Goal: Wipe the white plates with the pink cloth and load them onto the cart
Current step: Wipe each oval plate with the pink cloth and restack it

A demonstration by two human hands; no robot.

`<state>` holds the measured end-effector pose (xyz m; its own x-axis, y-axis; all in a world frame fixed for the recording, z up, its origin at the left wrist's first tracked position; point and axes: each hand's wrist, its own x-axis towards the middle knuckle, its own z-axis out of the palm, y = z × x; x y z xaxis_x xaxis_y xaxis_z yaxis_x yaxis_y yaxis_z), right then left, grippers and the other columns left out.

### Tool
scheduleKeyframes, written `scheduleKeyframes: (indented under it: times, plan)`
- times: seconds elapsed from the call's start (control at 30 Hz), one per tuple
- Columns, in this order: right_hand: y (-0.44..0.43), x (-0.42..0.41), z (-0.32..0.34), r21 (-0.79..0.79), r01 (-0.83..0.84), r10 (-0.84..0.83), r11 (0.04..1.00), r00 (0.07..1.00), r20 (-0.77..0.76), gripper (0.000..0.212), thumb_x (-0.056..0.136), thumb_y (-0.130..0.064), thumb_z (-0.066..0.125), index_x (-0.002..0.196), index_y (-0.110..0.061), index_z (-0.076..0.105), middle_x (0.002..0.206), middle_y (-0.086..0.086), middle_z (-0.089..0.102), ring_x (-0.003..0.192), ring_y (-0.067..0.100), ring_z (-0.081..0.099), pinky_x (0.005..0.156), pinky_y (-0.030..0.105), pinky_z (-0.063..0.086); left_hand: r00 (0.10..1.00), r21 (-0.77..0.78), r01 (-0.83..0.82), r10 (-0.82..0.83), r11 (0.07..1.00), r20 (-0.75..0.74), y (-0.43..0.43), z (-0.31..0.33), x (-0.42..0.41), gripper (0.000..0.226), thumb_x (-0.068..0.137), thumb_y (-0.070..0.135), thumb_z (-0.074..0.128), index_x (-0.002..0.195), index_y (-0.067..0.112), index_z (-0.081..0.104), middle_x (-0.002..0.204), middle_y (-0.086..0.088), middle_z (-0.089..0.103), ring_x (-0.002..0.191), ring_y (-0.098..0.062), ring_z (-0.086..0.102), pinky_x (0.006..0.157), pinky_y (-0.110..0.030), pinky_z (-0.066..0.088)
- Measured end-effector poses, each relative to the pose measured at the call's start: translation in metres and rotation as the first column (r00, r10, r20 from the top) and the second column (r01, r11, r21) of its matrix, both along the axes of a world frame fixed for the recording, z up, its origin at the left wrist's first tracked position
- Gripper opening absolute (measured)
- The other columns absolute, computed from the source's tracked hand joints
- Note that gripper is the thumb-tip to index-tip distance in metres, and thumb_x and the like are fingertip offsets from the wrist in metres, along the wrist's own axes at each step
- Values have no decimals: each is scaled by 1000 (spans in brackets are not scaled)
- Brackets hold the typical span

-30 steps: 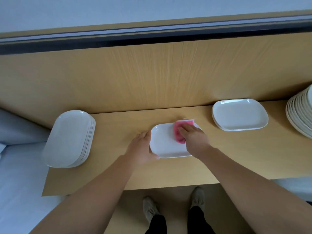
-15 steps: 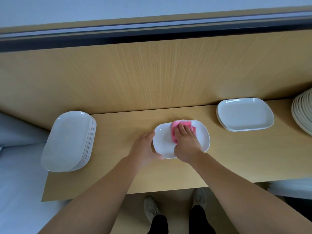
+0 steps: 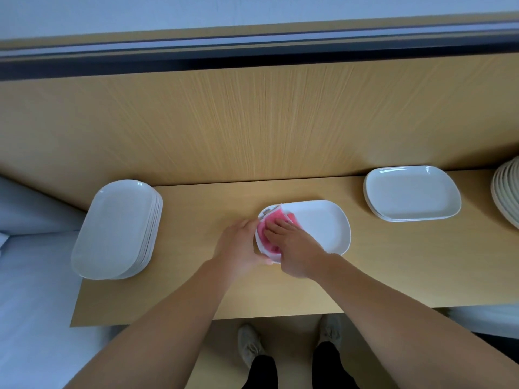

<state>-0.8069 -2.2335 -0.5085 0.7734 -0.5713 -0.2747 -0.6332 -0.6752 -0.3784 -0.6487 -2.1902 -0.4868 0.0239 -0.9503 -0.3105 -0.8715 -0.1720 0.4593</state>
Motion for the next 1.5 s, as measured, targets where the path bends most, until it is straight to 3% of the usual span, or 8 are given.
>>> scheduleKeyframes:
  times: [0.13,0.27,0.43,0.8,1.03,1.17,1.3,1.5]
  plan:
    - [1,-10,3,41,-40,38,998,998,49,70,85,-3,52,150,-18,33,158,-4,26,149,14,7,110,15,-19,986,-5,88,-87,996,142,3,-2,3,104,63,61,77,147,23,29,150,10,27,131,-14,34,106,-25,25]
    - [-2,-17,8,57,-69,64,996,994,91,66,84,3,53,146,-19,42,153,-9,35,148,9,11,110,16,-21,963,-25,195,-186,981,196,1,-1,5,96,69,65,70,148,27,31,153,16,28,132,-13,33,107,-25,23]
    - [-4,-30,5,83,-125,113,989,984,139,38,74,6,50,98,-21,63,128,-22,53,141,1,22,119,29,-14,931,9,229,-222,973,289,1,-1,6,96,71,76,58,148,24,33,158,18,18,134,-12,31,110,-26,20]
    - [-12,-76,22,99,-91,96,991,995,-42,53,76,12,41,118,-14,61,131,-5,56,138,11,26,98,4,-27,899,56,248,-251,967,360,2,0,2,94,79,73,53,151,20,27,160,15,11,134,-15,30,110,-29,20]
    - [-19,-106,26,140,-17,31,990,994,-100,40,68,12,33,84,-18,54,91,-8,61,112,1,43,121,29,8,867,86,288,-297,954,399,-2,5,-4,90,80,71,53,148,17,31,160,10,13,138,-15,21,114,-30,12]
    - [-19,-109,19,-8,4,-4,1000,1000,-3,40,68,12,46,91,-12,69,110,-7,69,115,16,56,116,16,10,855,97,361,-371,928,363,0,3,-12,89,83,67,54,151,17,25,161,4,10,148,-15,6,120,-33,-4]
    - [-30,-94,23,-174,-87,107,981,989,105,56,53,15,66,101,-14,75,115,0,71,114,29,62,99,46,46,850,68,434,-434,898,300,3,-1,-16,74,93,56,48,150,15,28,162,2,10,149,-12,3,117,-25,-6]
    - [-45,-51,13,-156,-159,158,975,987,-22,53,82,0,58,132,-17,60,139,-2,55,140,25,37,119,42,16,868,106,424,-437,899,235,-4,-4,-20,57,100,41,45,147,11,36,161,0,16,147,-11,15,117,-23,4]
